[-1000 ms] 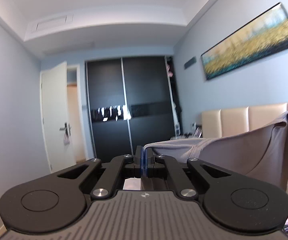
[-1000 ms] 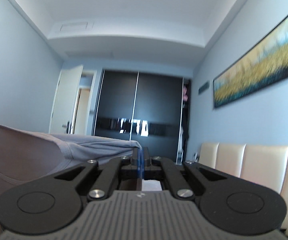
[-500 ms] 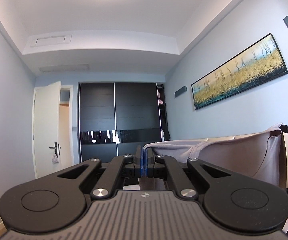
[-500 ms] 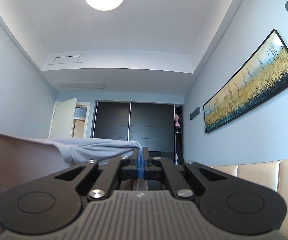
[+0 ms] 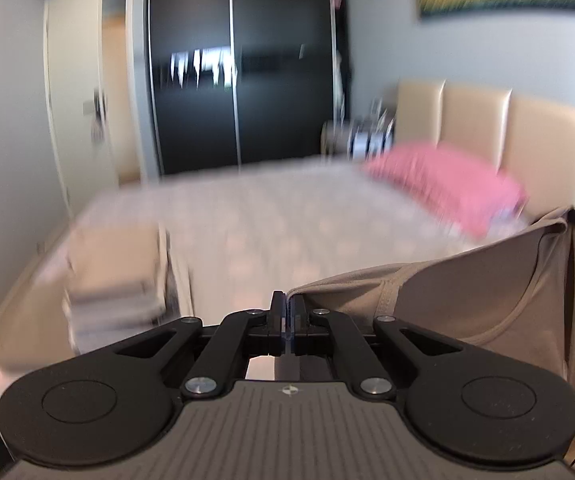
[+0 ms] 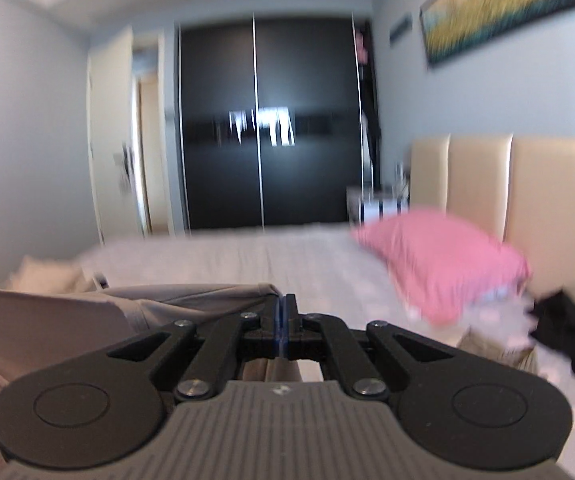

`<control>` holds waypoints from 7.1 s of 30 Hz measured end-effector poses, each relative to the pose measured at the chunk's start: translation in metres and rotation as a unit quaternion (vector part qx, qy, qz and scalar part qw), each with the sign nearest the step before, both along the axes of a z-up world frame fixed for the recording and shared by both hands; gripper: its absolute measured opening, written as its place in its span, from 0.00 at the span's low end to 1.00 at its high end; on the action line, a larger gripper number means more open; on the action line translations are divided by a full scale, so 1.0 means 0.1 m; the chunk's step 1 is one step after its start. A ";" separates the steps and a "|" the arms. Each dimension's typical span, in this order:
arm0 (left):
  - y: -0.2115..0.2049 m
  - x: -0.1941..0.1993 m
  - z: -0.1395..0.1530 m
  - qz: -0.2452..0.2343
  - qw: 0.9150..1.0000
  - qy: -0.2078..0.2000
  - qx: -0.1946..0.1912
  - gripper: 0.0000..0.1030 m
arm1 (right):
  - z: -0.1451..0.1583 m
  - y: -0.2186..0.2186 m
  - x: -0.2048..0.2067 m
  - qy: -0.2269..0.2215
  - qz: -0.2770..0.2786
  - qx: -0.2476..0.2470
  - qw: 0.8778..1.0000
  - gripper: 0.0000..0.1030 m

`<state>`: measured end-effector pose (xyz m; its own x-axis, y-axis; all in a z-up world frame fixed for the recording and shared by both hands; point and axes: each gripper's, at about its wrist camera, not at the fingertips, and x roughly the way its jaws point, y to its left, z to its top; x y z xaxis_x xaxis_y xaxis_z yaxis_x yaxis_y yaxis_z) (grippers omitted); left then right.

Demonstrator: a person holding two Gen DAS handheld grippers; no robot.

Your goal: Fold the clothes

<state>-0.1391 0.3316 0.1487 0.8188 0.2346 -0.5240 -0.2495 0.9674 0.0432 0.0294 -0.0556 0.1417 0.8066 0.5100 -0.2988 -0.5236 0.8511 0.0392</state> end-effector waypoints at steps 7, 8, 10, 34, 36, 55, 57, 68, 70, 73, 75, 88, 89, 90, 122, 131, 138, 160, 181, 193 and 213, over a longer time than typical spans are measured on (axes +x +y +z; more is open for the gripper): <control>0.52 0.97 -0.90 0.045 0.995 0.078 -0.029 0.00 | -1.00 0.86 0.92 0.049 -0.018 -0.098 0.994 0.01; 0.59 1.09 -0.96 0.052 0.995 0.080 -0.033 0.00 | -1.09 0.95 1.03 0.053 -0.021 -0.099 0.993 0.01; 0.74 1.26 -1.06 0.063 0.994 0.081 -0.049 0.00 | -1.16 1.10 1.28 0.056 -0.023 -0.095 0.994 0.01; 1.11 1.99 -2.54 0.070 0.976 0.186 -0.086 0.00 | -2.64 1.79 2.44 0.192 -0.007 -0.171 0.966 0.01; 1.04 1.90 -2.32 0.070 0.981 0.167 -0.075 0.00 | -2.46 1.74 2.33 0.174 -0.007 -0.163 0.971 0.01; -0.08 0.00 0.11 0.050 0.997 -0.059 0.019 0.00 | -0.01 0.36 0.20 -0.018 0.021 -0.050 0.998 0.01; -0.20 -0.16 0.27 0.042 0.996 -0.077 0.027 0.00 | 0.17 0.22 -0.01 -0.033 0.022 -0.040 0.998 0.01; -0.50 -0.45 0.75 0.026 0.990 -0.126 0.064 0.00 | 0.73 -0.15 -0.46 -0.073 0.023 -0.009 0.997 0.01; -0.49 -0.40 0.80 0.028 0.989 -0.129 0.068 0.00 | 0.77 -0.11 -0.43 -0.076 0.022 -0.007 0.997 0.01; -0.46 -0.28 0.84 0.029 0.989 -0.125 0.074 0.00 | 0.83 -0.04 -0.34 -0.081 0.023 -0.002 0.996 0.01; -0.42 -0.16 0.82 0.027 0.991 -0.111 0.074 0.00 | 0.80 0.05 -0.22 -0.073 0.025 -0.011 0.997 0.01; 0.28 1.30 -0.18 0.050 0.997 0.014 0.051 0.00 | -0.10 0.94 1.14 0.005 0.009 -0.083 0.997 0.01; 0.35 1.44 -0.30 0.051 0.997 0.026 0.048 0.00 | -0.23 1.04 1.28 0.015 0.006 -0.090 0.996 0.01; 0.42 1.56 -0.45 0.053 0.997 0.039 0.044 0.00 | -0.35 1.14 1.43 0.025 0.003 -0.097 0.995 0.01; 1.25 2.30 -2.30 0.087 0.972 0.213 -0.058 0.44 | -2.31 2.03 3.00 0.237 0.055 -0.209 0.947 0.39; 0.84 1.43 -1.68 0.073 0.979 0.185 -0.044 0.47 | -1.64 1.30 2.15 0.233 0.135 -0.241 0.932 0.39; 0.45 0.82 -1.46 0.047 0.985 0.146 -0.081 0.57 | -1.53 0.75 1.40 0.222 0.152 -0.219 0.938 0.38; 0.03 0.15 -1.89 0.104 0.974 0.149 -0.134 0.62 | -2.50 0.43 0.42 0.301 0.134 -0.219 0.918 0.17; 0.00 0.22 -2.00 0.099 0.971 0.168 -0.140 0.62 | -2.61 0.55 0.43 0.335 0.138 -0.215 0.907 0.09; 0.06 0.22 -1.98 0.110 0.968 0.162 -0.157 0.62 | -1.92 0.09 0.72 0.298 0.044 -0.138 0.943 0.00; 0.12 0.19 -1.97 0.121 0.967 0.153 -0.163 0.62 | -2.57 0.46 0.49 0.357 0.125 -0.193 0.905 0.13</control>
